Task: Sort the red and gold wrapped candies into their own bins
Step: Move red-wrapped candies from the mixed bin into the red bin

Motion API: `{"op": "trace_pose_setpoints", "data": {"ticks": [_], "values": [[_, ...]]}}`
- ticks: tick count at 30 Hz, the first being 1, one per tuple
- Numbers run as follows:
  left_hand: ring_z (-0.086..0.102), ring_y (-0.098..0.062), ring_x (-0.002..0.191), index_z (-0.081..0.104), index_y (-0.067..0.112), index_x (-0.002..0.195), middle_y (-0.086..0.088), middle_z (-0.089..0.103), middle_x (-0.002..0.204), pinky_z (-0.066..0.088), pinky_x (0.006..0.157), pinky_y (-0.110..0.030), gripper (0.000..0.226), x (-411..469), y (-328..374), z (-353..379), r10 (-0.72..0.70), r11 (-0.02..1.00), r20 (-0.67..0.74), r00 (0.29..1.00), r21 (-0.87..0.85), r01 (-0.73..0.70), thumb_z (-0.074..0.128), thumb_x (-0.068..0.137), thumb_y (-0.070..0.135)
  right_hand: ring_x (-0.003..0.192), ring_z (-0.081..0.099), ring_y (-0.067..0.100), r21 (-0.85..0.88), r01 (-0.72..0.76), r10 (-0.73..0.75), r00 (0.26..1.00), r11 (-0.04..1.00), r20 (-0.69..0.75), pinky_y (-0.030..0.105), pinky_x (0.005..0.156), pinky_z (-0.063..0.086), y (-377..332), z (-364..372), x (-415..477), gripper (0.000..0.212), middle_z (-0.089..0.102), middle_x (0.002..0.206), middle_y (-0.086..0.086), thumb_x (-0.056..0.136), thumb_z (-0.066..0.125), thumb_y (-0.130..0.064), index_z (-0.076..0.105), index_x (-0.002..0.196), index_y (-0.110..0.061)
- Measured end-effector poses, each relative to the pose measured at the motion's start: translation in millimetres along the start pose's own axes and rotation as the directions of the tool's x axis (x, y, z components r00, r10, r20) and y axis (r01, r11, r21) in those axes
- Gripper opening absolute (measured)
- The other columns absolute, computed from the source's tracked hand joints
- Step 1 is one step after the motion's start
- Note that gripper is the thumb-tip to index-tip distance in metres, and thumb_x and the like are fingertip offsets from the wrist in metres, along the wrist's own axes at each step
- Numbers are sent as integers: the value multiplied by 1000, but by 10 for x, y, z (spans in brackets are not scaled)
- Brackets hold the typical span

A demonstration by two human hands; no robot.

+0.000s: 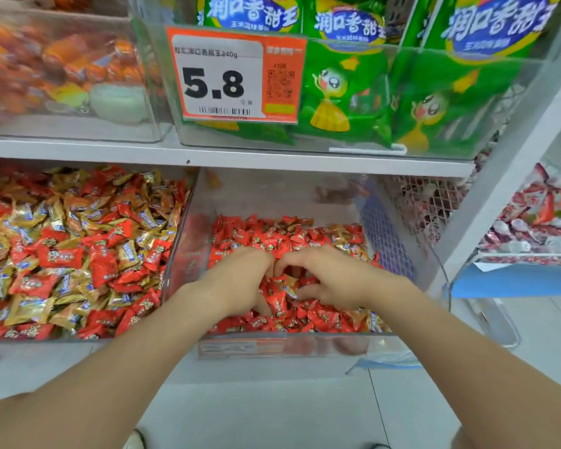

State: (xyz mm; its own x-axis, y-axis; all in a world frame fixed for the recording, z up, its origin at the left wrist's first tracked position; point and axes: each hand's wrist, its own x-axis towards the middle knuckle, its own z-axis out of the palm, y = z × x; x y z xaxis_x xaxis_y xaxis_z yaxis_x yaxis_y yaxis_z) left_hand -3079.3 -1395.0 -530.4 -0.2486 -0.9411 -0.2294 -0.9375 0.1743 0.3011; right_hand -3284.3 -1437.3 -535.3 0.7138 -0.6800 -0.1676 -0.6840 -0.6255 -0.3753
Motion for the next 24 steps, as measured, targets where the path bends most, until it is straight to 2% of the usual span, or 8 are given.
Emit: {"op": "trace_pose_setpoints", "data": {"ticks": [5,9,12,14,16,19,22,24], "values": [[57,-16,93,68,24,92,3,56,96,40,71,-26,19,-85,35,-24,-20,995,-133,991,-102,6,80,88,11,77,63,4,59,-125,131,983,990,-131,33,86,54,-11,-27,-87,26,74,88,-6,99,65,-12,73,116,-28],[55,-20,99,64,23,110,1,42,110,39,81,-26,27,-136,71,-68,-5,997,-94,996,-81,-3,61,97,-1,95,67,8,165,-194,228,948,967,-221,33,86,57,-59,-133,-280,43,73,104,-4,102,49,-2,69,130,-27],[51,-14,96,67,19,113,2,43,107,40,78,-18,36,-164,114,-145,23,996,-65,998,-86,-29,53,94,-7,66,61,-1,302,-212,279,939,929,-200,28,59,52,-123,-173,-397,53,73,101,-3,100,38,9,72,121,-25],[51,-4,79,73,15,108,7,48,94,39,58,-9,38,-186,150,-211,44,992,-41,998,-119,-49,49,92,-10,55,53,9,388,-201,289,940,899,-182,35,53,44,-149,-179,-437,56,70,88,2,96,34,11,75,109,-25],[55,-3,71,76,15,104,8,53,87,39,51,-10,36,-190,153,-236,62,986,12,998,-154,-60,50,93,-7,50,44,14,412,-204,291,944,888,-158,33,51,37,-150,-172,-451,47,61,73,8,97,39,4,76,101,-25],[58,-12,97,73,20,108,7,57,99,51,81,-28,13,-191,129,-214,95,993,93,991,-84,-87,72,96,25,54,45,12,460,-180,254,962,869,-103,29,54,40,-174,-170,-453,32,58,71,3,95,54,-2,78,100,-22],[51,-16,105,56,24,118,5,52,110,49,93,-37,52,-141,103,-121,80,994,141,987,-82,-69,84,83,51,67,58,9,434,-165,211,976,886,-59,24,65,49,-188,-152,-445,14,64,80,-3,84,85,-22,79,96,-27],[50,-18,107,44,31,119,5,52,114,50,93,-41,67,-116,135,-72,124,986,126,984,-131,-107,91,74,48,76,65,7,229,-200,216,975,953,-48,24,71,52,-153,-111,-435,39,70,86,-8,71,93,-52,78,100,-31]]}}
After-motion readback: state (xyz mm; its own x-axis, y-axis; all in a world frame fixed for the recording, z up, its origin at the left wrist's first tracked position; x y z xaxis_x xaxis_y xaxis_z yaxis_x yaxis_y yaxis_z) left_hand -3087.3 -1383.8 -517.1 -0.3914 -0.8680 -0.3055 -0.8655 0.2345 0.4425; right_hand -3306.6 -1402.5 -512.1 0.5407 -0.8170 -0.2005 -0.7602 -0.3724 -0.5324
